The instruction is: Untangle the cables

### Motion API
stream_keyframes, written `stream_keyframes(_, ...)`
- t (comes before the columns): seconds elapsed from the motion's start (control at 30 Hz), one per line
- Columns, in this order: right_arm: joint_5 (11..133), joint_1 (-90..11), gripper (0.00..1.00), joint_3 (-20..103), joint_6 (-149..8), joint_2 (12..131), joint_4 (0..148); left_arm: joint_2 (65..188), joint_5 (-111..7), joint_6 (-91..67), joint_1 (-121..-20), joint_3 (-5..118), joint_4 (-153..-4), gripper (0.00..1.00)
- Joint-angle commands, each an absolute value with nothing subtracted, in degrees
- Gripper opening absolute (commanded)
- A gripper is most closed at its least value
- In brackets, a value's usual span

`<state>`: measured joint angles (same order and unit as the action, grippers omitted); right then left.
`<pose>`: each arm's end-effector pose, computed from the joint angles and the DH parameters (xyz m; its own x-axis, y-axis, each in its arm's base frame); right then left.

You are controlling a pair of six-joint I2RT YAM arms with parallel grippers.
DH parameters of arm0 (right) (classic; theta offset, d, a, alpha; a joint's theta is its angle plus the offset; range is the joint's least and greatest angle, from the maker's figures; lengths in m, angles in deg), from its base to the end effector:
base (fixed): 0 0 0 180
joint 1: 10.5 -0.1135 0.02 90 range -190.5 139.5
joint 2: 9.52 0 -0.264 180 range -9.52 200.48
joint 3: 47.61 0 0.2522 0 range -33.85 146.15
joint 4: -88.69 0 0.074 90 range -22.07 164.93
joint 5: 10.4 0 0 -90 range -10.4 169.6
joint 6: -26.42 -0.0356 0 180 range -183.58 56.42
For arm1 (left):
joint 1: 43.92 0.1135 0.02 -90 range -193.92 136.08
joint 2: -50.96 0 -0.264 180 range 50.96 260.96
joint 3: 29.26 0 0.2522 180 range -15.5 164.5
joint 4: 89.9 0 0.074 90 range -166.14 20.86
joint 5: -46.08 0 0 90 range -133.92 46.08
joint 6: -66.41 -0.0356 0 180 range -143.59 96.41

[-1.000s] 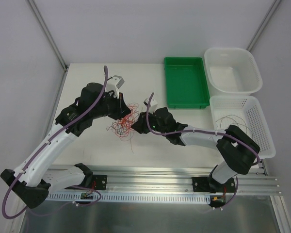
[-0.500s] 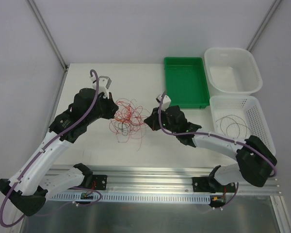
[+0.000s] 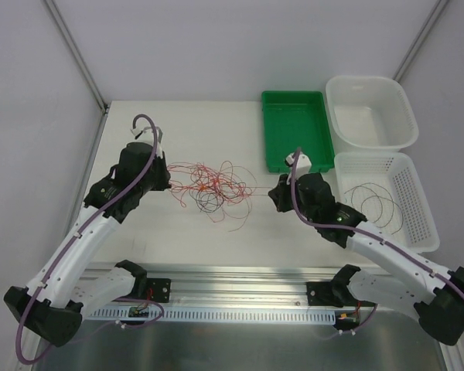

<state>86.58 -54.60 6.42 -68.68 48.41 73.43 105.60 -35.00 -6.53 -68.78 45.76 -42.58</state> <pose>0.1716 0.1602 0.2842 -0.2888 -0.1570 -0.9444 -0.5850 0.8099 0.0442 0.1847 -0.0795 0.3672 -0.4780 -0.0979 -0.8729 0.1565 0.9684 -0.1944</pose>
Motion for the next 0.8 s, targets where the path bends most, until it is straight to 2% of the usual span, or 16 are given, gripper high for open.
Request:
stream_keyframes(0.0,91.46,-54.18,0.01,11.58,-67.45,41.03,64.66,107.81,-27.42,-7.24,-67.22,42.96,-40.64,0.00)
stream_keyframes(0.13,90.06,-54.18,0.01,20.35,-65.79,33.64,55.35,112.74,-26.77,-7.42,-64.93,41.46,-38.27,0.04)
stream_keyframes(0.27,84.35,-54.18,0.01,27.49,-64.20,29.86,54.27,116.61,-27.75,-7.51,-64.49,42.16,-36.86,0.09)
stream_keyframes(0.47,88.47,-54.27,0.01,28.12,-65.24,33.54,48.04,117.23,-26.62,-7.77,-63.61,41.63,-36.51,0.20)
stream_keyframes(0.5,89.60,-54.27,0.01,25.76,-65.69,33.98,47.77,117.15,-26.61,-7.94,-63.52,41.46,-36.51,0.26)
stream_keyframes(0.53,90.22,-54.18,0.01,24.69,-66.47,34.16,46.72,117.06,-26.61,-7.94,-63.52,41.28,-36.51,0.39)
stream_keyframes(0.6,91.46,-54.27,0.01,23.37,-68.15,33.98,45.58,117.14,-26.52,-8.21,-63.43,40.58,-36.51,0.40)
stream_keyframes(0.67,92.52,-54.27,0.01,23.01,-68.68,33.37,43.99,116.97,-27.57,-8.56,-63.43,40.31,-36.42,0.50)
stream_keyframes(0.73,89.73,-54.27,0.01,24.76,-68.33,33.54,43.73,116.27,-33.53,-8.30,-63.43,40.31,-37.20,0.62)
stream_keyframes(0.77,88.66,-54.27,0.01,26.08,-68.15,34.32,43.12,115.40,-37.03,-8.56,-63.35,40.05,-37.99,0.73)
